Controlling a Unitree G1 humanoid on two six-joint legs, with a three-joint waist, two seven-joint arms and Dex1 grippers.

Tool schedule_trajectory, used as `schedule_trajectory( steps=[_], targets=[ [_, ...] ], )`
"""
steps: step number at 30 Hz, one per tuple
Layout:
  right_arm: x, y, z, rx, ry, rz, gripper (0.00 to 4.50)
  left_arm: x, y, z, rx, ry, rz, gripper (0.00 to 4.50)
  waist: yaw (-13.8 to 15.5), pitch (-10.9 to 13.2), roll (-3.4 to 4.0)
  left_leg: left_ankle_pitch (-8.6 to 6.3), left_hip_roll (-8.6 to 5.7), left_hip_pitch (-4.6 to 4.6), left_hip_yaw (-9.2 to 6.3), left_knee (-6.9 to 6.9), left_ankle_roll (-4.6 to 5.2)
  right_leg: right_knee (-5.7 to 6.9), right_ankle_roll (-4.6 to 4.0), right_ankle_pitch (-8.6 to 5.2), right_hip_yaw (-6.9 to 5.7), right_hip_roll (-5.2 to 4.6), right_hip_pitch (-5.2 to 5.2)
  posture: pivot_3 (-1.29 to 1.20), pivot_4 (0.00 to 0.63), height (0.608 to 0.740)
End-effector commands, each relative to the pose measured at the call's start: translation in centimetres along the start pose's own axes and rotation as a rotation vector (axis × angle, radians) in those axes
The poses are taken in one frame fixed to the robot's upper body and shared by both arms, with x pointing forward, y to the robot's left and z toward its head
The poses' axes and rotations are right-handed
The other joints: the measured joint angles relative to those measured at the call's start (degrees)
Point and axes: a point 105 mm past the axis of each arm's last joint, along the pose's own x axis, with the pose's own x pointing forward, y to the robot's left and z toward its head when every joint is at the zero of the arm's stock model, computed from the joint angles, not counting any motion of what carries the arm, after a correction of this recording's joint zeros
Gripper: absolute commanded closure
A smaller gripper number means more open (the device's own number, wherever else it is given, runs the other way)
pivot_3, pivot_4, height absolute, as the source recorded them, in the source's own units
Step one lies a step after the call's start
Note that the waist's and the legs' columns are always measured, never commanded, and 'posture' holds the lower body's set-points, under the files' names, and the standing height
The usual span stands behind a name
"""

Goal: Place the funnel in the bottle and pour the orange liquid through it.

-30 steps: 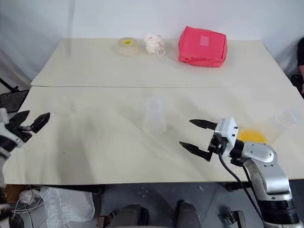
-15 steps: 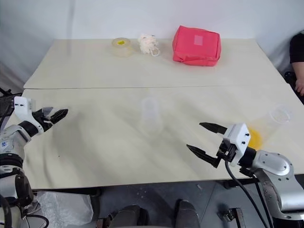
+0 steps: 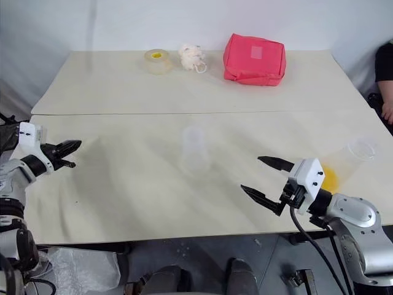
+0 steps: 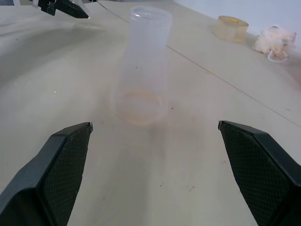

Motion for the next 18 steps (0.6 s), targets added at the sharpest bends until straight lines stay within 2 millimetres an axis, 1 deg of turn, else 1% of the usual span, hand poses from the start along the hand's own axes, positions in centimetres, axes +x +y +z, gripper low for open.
schedule_trajectory(
  steps=[1,4,8,11,12,13,16,18],
  targets=[
    [-0.3,-0.4,0.8,-0.03,-0.028,0.003,0.0,-0.1,-3.4,5.4,0.137,-0.113,-0.191,4.48,0.2,0.1,-0.15,0.0,0.04,-0.01,-0.03,0.02,0.0,0.01,0.0,0.0,0.0,0.0,0.0,0.0,0.15,0.74],
    [0.0,-0.4,0.8,-0.031,-0.034,0.012,0.0,0.2,-6.0,7.1,0.201,-0.132,-0.32,4.48,0.9,0.1,-0.21,0.0,0.15,-0.09,-0.12,0.17,0.0,0.02,0.0,0.0,0.05,-0.03,0.02,0.0,0.15,0.74],
    [0.1,-0.6,1.1,-0.041,-0.05,0.021,0.0,0.8,-11.5,10.1,0.337,-0.2,-0.602,4.48,1.3,0.1,-0.21,0.0,0.06,-0.07,-0.05,0.17,0.01,0.0,0.0,0.0,0.06,-0.01,0.02,0.0,0.15,0.74],
    [0.1,-0.4,1.5,-0.044,-0.068,0.031,0.0,1.3,-15.0,11.4,0.422,-0.202,-0.794,4.48,1.5,0.1,-0.21,0.0,0.0,-0.09,-0.05,0.17,0.01,-0.01,0.0,0.0,0.05,0.0,0.03,0.0,0.15,0.74],
    [0.2,-0.3,1.6,-0.045,-0.073,0.033,0.0,1.4,-15.7,11.7,0.445,-0.198,-0.844,4.48,1.4,0.1,-0.21,0.0,-0.03,-0.09,-0.03,0.18,0.01,-0.02,0.0,0.0,0.05,0.02,0.03,0.0,0.15,0.74],
    [0.2,-0.3,1.7,-0.05,-0.083,0.026,0.0,1.7,-17.2,12.1,0.486,-0.195,-0.922,4.48,1.4,0.1,-0.21,0.0,-0.03,-0.09,0.0,0.17,0.01,-0.04,0.0,0.0,0.06,0.02,0.03,0.0,0.15,0.74],
    [0.4,-0.1,1.7,-0.055,-0.1,0.007,0.0,2.4,-19.6,13.2,0.571,-0.192,-1.052,4.48,1.4,0.1,-0.22,0.0,-0.04,-0.1,0.08,0.17,0.01,-0.05,0.0,0.0,0.03,0.05,0.03,0.0,0.15,0.74],
    [0.5,0.2,1.6,-0.053,-0.11,-0.006,0.0,2.9,-20.6,14.1,0.624,-0.196,-1.104,4.48,1.3,0.1,-0.22,0.0,-0.04,-0.13,0.16,0.17,0.01,-0.06,0.0,0.0,0.01,0.06,0.02,0.0,0.15,0.74]
  ],
)
